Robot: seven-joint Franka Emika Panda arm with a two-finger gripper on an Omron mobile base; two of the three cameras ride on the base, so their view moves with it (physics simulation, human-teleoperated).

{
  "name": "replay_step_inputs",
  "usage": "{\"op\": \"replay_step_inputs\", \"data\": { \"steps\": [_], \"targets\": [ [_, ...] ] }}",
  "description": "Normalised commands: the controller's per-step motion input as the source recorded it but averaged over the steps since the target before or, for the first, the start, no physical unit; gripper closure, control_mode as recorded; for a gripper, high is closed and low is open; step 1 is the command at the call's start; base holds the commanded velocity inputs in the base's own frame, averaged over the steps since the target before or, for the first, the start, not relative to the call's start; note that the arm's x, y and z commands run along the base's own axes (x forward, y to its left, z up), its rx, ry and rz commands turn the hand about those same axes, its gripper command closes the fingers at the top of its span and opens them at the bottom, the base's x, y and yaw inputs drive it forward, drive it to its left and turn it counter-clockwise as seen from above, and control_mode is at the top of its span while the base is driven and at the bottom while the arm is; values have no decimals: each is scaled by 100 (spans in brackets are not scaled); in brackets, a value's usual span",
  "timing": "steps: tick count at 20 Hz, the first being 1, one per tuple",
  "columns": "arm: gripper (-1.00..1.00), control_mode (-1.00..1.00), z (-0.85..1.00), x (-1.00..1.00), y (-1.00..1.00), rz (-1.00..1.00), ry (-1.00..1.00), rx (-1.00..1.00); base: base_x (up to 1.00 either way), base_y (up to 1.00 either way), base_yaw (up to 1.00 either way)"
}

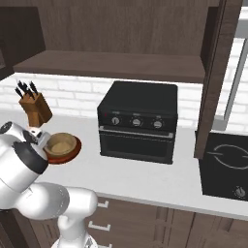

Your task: Pick up the bowls on the counter and stack them on top of one another in the open cabinet. Place the smaller bowl on top of the larger bowl.

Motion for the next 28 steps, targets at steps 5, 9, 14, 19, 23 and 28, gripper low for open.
{"op": "replay_step_inputs", "data": {
  "steps": [5,9,14,19,23,28],
  "targets": [
    [-100,-100,-13,11,-15,4,-3,-3,0,0,0],
    [100,-100,-15,2,-17,4,0,0,0,0,0],
    [100,-100,-16,0,-11,4,0,0,0,0,0],
    [100,-100,-2,0,-15,3,0,0,0,0,0],
    [100,-100,32,-12,-14,1,0,0,0,0,0],
    [100,-100,94,-82,-1,3,0,0,0,0,0]
  ]
}}
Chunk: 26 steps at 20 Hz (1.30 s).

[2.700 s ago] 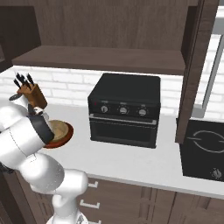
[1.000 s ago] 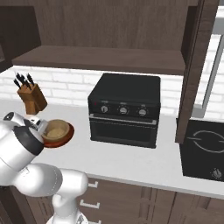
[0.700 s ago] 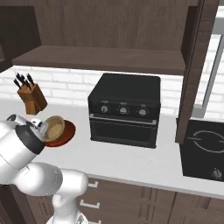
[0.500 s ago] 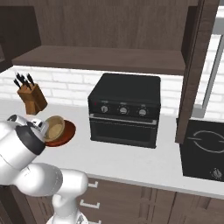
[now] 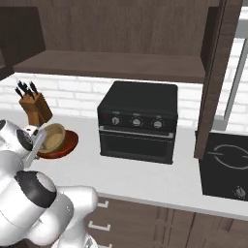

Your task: Pick up the bowls on the counter and stack them on top of one another in the open cabinet. Place the smaller bowl on top of the larger bowl.

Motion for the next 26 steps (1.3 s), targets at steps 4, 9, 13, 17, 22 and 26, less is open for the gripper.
{"op": "replay_step_inputs", "data": {
  "steps": [4,9,13,17,22,26],
  "targets": [
    [100,-100,100,-100,-1,4,0,0,0,0,0],
    [100,-100,100,-90,-19,5,-3,0,0,0,0],
    [100,-100,100,-79,-30,9,-11,0,0,0,0],
    [100,-100,100,-70,-33,15,-16,-2,0,0,0],
    [100,-100,100,-57,-33,14,-15,-2,0,0,0],
    [100,-100,100,-13,-30,11,-9,0,0,0,0]
  ]
}}
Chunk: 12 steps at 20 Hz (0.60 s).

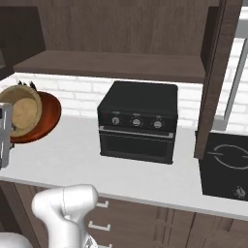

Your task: Pick up the bowls on the counter and stack them on top of one another in the open cabinet. Place the smaller bowl on top of the larger bowl.

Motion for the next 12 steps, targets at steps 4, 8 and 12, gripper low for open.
{"op": "replay_step_inputs", "data": {
  "steps": [4,8,12],
  "targets": [
    [100,-100,100,1,-28,9,-5,0,0,0,0],
    [100,-100,100,27,-34,4,-5,0,0,0,0],
    [100,-100,99,37,-15,3,-5,0,0,0,0]
  ]
}}
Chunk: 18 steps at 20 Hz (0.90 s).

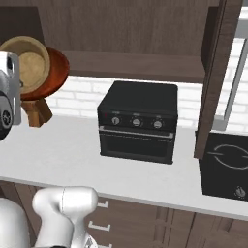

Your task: Pick up the bowls on the counter and stack them on top of one another in the open cabinet. Place the smaller bowl on top of the larger bowl.

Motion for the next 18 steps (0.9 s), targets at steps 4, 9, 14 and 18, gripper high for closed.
{"op": "replay_step_inputs", "data": {
  "steps": [4,9,14,18],
  "targets": [
    [100,-100,80,31,-7,3,-11,-1,0,0,0],
    [100,-100,2,98,-2,0,1,-8,0,0,0],
    [100,-100,-22,100,-9,0,1,-8,0,0,0],
    [100,-100,-44,100,-18,0,1,-7,0,0,0]
  ]
}}
